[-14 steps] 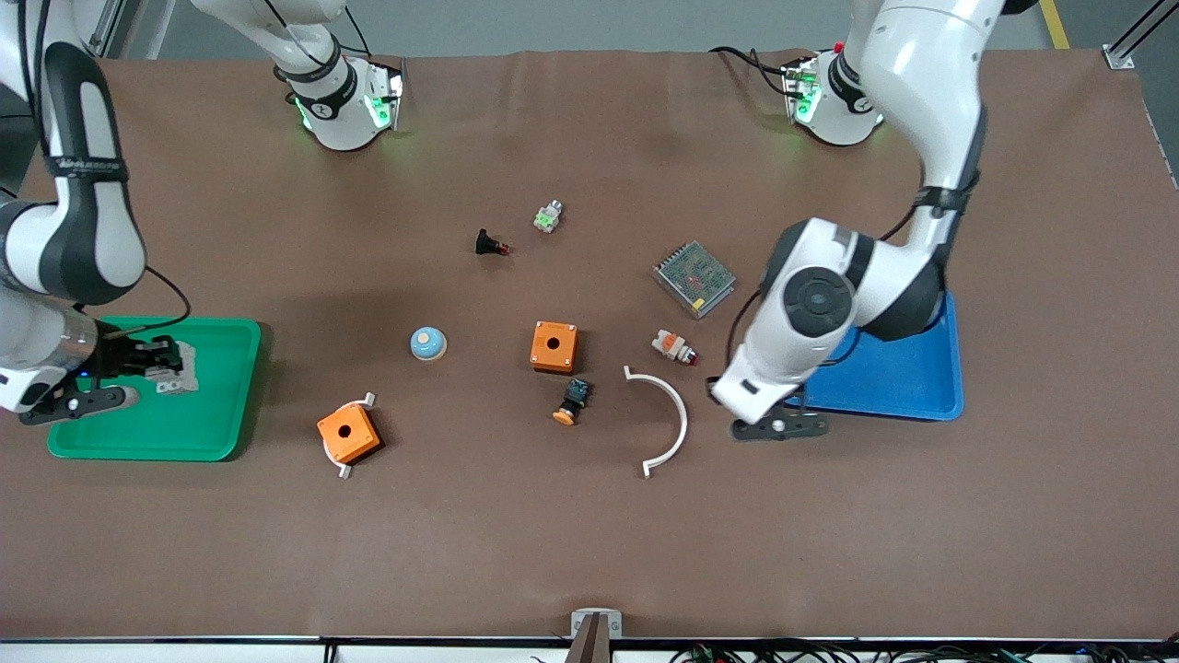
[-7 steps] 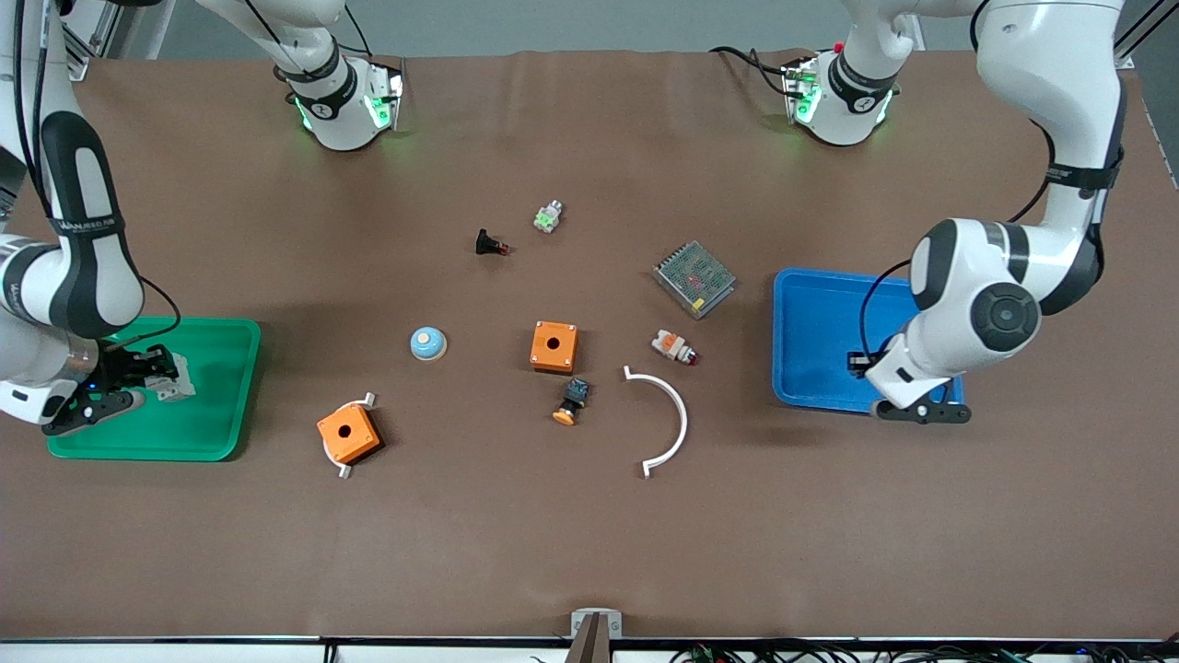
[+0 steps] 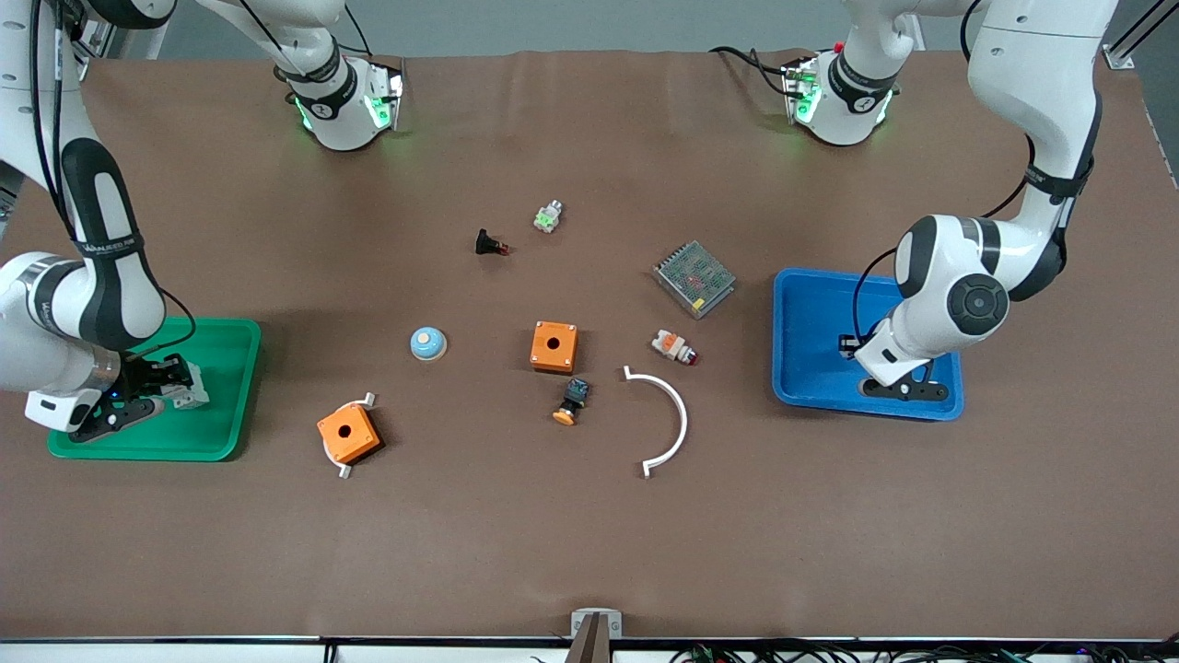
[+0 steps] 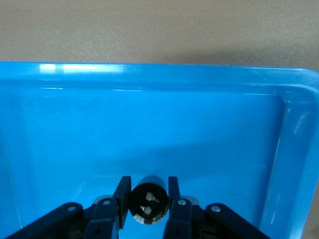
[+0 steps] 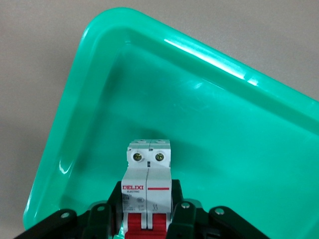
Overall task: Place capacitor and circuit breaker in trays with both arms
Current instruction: 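Lower the capacitor into the blue tray while the right gripper lowers the breaker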
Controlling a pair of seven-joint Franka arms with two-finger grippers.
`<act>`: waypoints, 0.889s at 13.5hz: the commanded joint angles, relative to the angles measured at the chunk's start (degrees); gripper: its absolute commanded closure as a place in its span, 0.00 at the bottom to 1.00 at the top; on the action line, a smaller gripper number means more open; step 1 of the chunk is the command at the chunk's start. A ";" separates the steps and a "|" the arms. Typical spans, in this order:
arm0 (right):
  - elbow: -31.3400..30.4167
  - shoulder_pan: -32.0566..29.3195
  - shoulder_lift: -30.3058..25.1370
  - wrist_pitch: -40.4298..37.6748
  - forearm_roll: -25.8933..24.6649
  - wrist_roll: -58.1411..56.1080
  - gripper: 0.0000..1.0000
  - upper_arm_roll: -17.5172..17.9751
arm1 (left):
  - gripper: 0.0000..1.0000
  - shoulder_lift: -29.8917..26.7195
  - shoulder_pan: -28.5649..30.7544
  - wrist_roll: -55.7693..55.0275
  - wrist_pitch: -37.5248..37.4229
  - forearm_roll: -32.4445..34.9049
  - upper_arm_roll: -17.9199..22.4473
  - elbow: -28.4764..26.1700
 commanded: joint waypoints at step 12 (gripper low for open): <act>18.73 0.35 -1.45 -21.97 3.59 -0.17 0.00 2.28 | 0.00 -1.18 -0.91 0.15 -10.89 0.62 -1.67 15.91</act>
